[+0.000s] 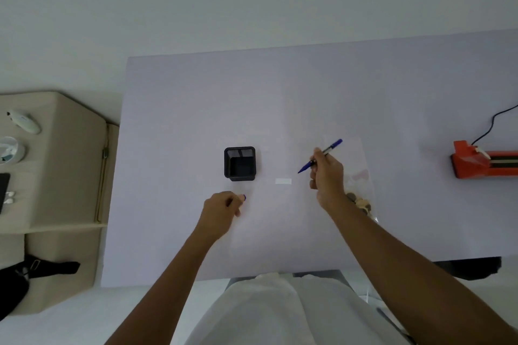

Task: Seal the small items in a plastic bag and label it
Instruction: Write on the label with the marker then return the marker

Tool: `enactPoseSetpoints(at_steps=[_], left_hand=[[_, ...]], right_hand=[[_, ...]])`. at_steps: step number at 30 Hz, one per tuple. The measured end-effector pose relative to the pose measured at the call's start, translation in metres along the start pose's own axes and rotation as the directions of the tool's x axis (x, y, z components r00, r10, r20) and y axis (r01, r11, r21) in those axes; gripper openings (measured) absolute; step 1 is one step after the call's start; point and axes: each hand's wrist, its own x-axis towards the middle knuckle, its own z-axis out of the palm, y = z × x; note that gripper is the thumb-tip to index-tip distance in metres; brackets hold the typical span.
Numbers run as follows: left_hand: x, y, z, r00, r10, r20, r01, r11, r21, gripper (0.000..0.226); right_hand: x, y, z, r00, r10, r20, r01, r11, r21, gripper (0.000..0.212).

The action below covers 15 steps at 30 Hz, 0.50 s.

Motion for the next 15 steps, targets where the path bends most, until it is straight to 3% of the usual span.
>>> enactPoseSetpoints(at_steps=[2,5,15], left_hand=[[0.012,-0.015,0.015,0.987,0.121,-0.11,-0.095,0.972,0.216,0.019],[0.029,-0.032,0.034,0.973,0.185,-0.137,-0.12,0.915,0.386,0.016],[0.035,-0.053,0.05,0.929,0.339,-0.15,-0.194,0.789,0.583,0.028]], right_hand=[[-0.008,0.005,0.013,0.995,-0.039,0.095,0.047,0.996,-0.082,0.032],[-0.019,0.02,0.025,0.985,-0.053,0.167,0.082,0.981,-0.174,0.034],[-0.015,0.038,0.002,0.996,-0.074,0.054,0.087,0.953,-0.29,0.035]])
